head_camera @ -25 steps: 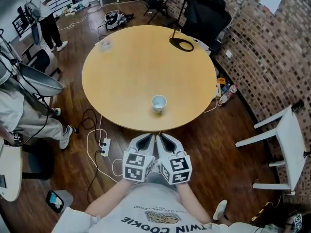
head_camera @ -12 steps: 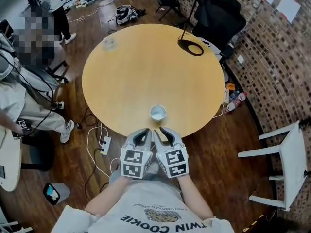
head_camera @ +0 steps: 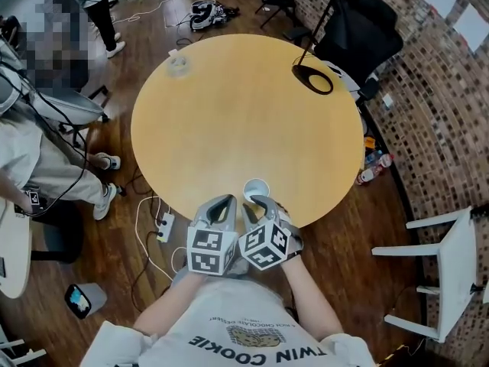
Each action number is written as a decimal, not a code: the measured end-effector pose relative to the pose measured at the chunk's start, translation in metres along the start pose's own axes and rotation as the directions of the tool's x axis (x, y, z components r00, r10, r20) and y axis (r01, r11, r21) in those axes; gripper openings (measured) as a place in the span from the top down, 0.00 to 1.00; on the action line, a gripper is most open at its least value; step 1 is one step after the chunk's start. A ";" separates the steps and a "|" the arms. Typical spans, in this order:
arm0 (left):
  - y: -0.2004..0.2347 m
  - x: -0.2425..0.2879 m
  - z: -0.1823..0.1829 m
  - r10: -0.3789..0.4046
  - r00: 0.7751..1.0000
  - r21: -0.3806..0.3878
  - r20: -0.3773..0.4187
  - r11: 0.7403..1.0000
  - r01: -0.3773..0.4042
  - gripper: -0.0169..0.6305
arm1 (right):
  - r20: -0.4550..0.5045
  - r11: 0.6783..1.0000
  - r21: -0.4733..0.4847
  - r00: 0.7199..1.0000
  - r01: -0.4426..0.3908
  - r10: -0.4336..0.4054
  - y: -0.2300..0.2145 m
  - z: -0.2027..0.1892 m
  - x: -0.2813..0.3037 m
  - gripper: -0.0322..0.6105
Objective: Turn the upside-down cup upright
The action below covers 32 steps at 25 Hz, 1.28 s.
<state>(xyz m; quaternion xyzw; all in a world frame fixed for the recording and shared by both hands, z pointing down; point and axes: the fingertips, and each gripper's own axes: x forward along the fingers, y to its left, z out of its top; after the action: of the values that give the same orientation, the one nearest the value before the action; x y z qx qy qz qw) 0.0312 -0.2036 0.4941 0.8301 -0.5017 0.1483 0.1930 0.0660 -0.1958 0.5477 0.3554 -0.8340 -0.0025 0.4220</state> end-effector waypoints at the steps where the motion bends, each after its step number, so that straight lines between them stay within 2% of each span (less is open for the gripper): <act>1: 0.004 0.004 0.003 -0.003 1.000 0.005 0.001 1.000 0.003 0.96 | -0.016 1.000 -0.010 1.000 -0.006 0.006 -0.001 0.000 0.005 0.82; 6: 0.023 0.020 0.009 -0.021 1.000 0.009 -0.002 1.000 0.021 0.96 | -0.107 0.997 -0.013 0.991 -0.083 0.081 0.003 -0.008 0.027 0.83; 12: 0.034 0.032 0.011 -0.060 0.998 0.008 -0.016 0.998 0.060 0.96 | -0.212 0.995 -0.031 0.974 -0.091 0.083 0.004 -0.019 0.041 0.84; 15: 0.036 0.037 0.013 -0.077 0.997 0.013 -0.012 0.997 0.077 0.96 | -0.215 0.996 -0.010 0.973 -0.083 0.079 0.002 -0.020 0.045 0.92; 19: 0.041 0.042 0.014 -0.089 0.996 0.014 -0.016 0.996 0.089 0.96 | -0.205 0.996 0.041 0.975 -0.076 0.083 -0.001 -0.018 0.048 0.92; 23: 0.042 0.045 0.014 -0.104 0.994 0.018 -0.024 0.994 0.104 0.96 | -0.135 0.981 0.174 0.984 -0.089 0.113 -0.004 -0.011 0.044 0.92; 25: 0.042 0.046 0.014 -0.113 0.993 0.016 -0.027 0.993 0.113 0.96 | -0.057 0.951 0.290 0.989 -0.111 0.133 -0.007 -0.006 0.042 0.92; 28: 0.042 0.047 0.015 -0.122 0.992 0.021 -0.032 0.992 0.123 0.96 | 0.078 0.876 0.458 0.989 -0.150 0.129 -0.016 -0.003 0.042 0.92; 30: 0.043 0.047 0.015 -0.129 0.991 0.027 -0.038 0.991 0.130 0.96 | 0.159 0.801 0.567 0.980 -0.191 0.121 -0.021 -0.004 0.041 0.92; 32: 0.043 0.049 0.014 -0.136 0.990 0.033 -0.042 0.990 0.137 0.96 | 0.241 0.697 0.673 0.965 -0.246 0.108 -0.025 -0.006 0.040 0.92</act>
<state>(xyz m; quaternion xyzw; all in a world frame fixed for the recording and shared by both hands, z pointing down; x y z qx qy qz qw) 0.0157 -0.2662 0.5105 0.8627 -0.4370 0.1602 0.1978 0.0694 -0.2367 0.5715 0.4041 -0.8385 0.3201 0.1767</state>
